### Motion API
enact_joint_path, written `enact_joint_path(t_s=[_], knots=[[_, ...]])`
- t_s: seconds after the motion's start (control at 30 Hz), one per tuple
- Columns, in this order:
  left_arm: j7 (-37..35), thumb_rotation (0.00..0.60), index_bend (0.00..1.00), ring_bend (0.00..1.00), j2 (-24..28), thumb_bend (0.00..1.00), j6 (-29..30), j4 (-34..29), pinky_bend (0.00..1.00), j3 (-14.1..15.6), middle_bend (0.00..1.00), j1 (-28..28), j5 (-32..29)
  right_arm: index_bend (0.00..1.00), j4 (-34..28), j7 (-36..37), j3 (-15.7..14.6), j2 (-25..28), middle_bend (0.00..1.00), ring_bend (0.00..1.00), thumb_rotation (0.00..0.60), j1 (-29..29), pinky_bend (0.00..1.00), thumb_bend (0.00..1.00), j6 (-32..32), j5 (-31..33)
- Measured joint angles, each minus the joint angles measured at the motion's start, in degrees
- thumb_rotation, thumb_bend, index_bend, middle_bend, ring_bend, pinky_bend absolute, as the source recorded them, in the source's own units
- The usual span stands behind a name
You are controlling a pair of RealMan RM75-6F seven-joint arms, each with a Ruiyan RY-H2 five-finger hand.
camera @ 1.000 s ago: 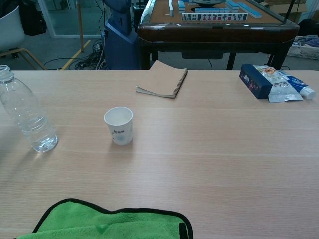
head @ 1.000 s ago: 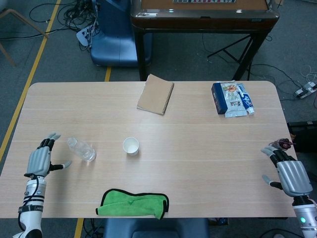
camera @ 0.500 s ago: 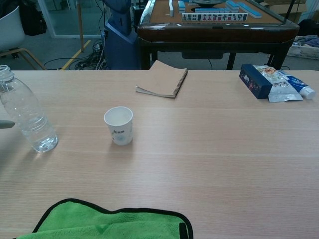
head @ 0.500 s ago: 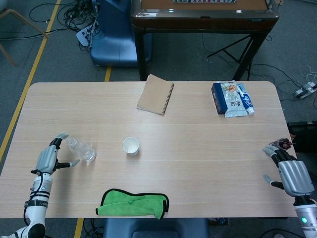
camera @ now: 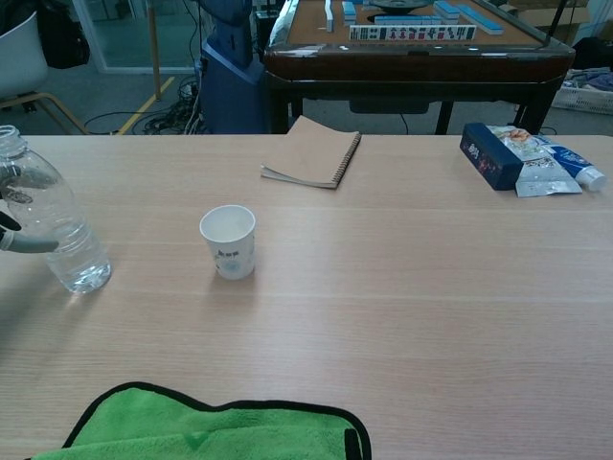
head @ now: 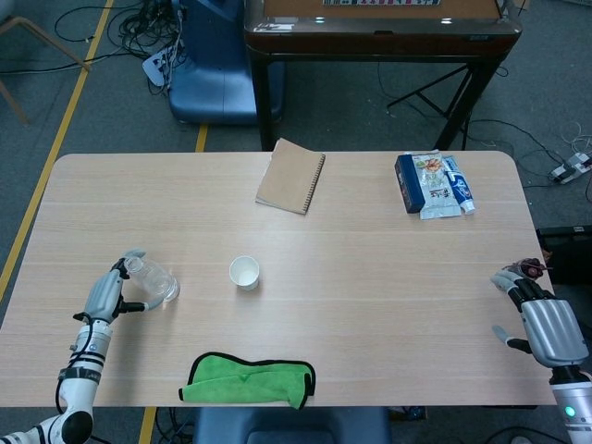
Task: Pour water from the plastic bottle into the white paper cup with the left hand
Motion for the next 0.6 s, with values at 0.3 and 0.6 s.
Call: enact_joint_path(t_s=[0.3,0.6], knots=[[-1.9,0.600,0.14,0.12,-0.9,0.00,-1.5,1.5,0.23,-0.2,0.10,-1.0,-0.8,0.23,0.0,0.0,0.1,0.0,0.21,0.22,0.600,0.0,0.47,0.17,0.0,0.1],[-5.0,0.600,0.15,0.13,-2.2,0.00,-2.6,3.8,0.23,-0.7,0.11,-1.7,-1.0,0.23,0.2,0.3,0.1,0.1,0.21,0.22,0.600,0.0,0.47,0.17,0.0,0.2]])
